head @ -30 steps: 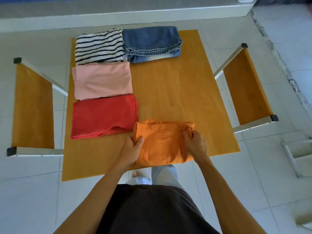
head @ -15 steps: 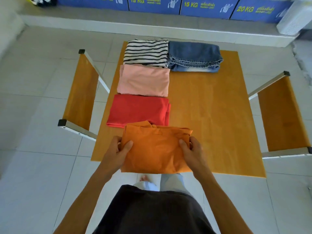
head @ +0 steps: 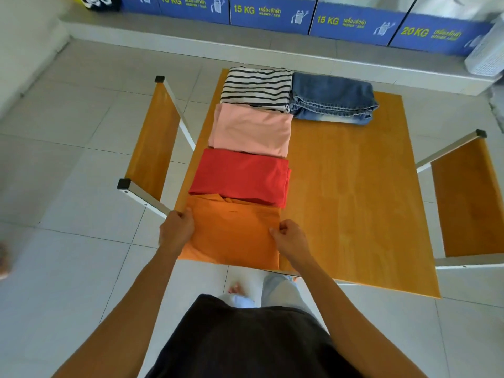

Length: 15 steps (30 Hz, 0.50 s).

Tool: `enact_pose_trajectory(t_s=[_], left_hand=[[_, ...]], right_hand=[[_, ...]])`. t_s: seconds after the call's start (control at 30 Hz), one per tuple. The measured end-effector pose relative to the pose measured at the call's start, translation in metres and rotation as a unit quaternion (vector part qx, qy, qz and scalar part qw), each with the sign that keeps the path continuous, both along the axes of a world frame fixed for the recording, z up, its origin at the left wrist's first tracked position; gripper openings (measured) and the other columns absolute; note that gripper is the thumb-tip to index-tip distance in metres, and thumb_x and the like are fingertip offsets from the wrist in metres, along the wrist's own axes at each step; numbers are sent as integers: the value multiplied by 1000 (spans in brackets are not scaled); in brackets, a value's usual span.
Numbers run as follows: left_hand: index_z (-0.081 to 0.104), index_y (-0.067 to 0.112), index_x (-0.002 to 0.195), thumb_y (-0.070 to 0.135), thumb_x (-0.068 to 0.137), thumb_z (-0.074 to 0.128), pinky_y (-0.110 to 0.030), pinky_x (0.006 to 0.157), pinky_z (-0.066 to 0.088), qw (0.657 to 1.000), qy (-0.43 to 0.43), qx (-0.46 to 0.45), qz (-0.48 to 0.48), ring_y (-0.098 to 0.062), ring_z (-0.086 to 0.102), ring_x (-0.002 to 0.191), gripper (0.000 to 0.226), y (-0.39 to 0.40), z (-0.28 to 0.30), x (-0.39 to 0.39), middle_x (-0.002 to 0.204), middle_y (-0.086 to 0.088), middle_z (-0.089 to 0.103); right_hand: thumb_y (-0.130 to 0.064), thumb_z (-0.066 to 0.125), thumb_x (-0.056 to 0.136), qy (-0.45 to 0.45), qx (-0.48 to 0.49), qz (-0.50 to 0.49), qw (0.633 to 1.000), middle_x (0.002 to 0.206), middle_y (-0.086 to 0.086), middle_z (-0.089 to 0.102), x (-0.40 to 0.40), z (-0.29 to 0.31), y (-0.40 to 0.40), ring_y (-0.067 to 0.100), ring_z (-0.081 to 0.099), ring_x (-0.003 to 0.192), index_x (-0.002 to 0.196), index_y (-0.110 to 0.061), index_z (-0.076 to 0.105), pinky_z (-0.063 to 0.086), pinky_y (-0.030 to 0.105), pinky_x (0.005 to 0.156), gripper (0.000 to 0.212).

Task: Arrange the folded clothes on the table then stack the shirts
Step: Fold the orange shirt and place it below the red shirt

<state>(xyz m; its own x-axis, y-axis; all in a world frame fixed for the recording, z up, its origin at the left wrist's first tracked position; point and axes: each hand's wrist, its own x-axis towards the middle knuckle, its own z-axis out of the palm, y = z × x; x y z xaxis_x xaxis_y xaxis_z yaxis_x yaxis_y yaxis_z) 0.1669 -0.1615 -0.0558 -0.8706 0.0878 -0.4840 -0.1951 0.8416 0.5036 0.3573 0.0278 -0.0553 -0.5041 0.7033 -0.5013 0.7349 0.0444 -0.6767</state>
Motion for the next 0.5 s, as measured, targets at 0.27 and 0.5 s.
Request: enact_pose_trajectory(t_s=[0.27,0.5], left_hand=[[60,13,118,50,99,41,-48,92,50,994,110,-2,1,-32,63,104,45,-5,-7,8,114,-11,67],[53,13,120,48,99,41,-52,93,50,994,106,8,15,-33,58,108,43,0,-15,8,119,-14,61]], right_hand=[[-34,63,96,11,12,-1,1000,97,0,64,4,-3,-1,12,57,82,106,-16,63,42,21,59,20],[-33,63,96,14,4,-12,1000,96,-1,67,4,-4,-2,8,58,77,104,-16,67,44,21,59,19]])
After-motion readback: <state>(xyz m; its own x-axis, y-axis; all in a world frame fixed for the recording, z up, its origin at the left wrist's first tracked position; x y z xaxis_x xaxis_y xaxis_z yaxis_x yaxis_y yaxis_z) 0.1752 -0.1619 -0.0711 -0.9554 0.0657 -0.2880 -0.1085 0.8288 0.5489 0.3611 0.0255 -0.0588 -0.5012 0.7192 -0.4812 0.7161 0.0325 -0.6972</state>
